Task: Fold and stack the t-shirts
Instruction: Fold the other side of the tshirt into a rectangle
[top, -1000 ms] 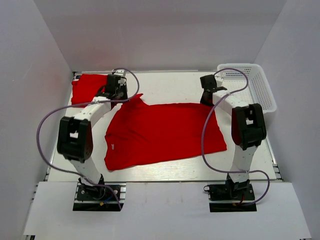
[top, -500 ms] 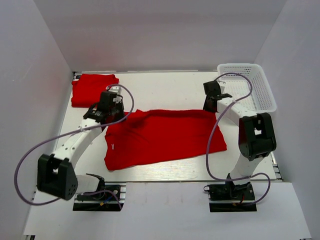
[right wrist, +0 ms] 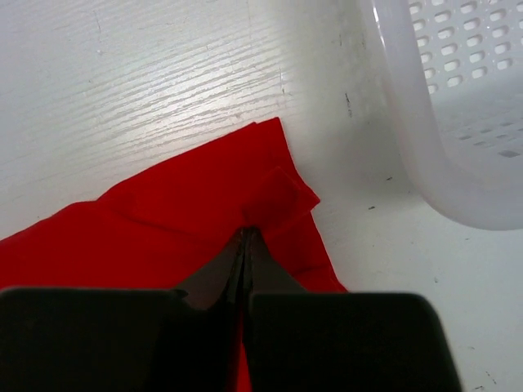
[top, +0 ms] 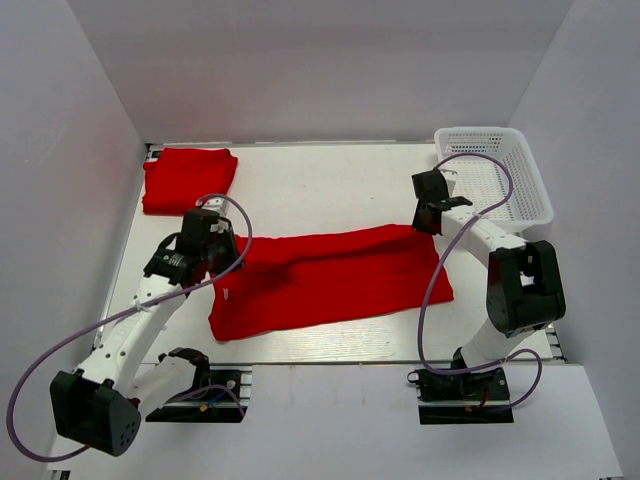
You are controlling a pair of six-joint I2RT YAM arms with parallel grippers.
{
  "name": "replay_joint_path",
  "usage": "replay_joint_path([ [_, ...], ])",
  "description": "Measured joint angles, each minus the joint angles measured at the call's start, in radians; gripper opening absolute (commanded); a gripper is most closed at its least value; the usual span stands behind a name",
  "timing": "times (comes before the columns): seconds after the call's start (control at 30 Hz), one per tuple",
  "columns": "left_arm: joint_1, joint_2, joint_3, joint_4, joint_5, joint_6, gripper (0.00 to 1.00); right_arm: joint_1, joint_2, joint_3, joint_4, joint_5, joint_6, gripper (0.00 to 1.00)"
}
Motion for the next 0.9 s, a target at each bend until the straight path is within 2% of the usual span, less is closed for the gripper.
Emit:
replay_joint_path([
  [0.3, 0.000, -0.135, -0.025, -0.152, 0.018, -0.057, 0.00, 0.000, -0.005, 0.000, -0.021, 0.003, -0.026, 0.00],
  [0.83, 0.000, -0.229, -0.242, -0.299, 0.188, -0.101, 0.00, -0.001, -0.005, -0.024, -0.043, -0.009, -0.023, 0.00],
  [0.87, 0.000, -0.229, -0.247, -0.313, 0.193, -0.103, 0.04, -0.001, -0.005, -0.031, -0.043, -0.010, -0.019, 0.00],
  [0.9, 0.000, -0.229, -0.248, -0.324, 0.195, -0.104, 0.14, -0.001, -0.005, -0.035, -0.045, -0.012, -0.017, 0.02],
])
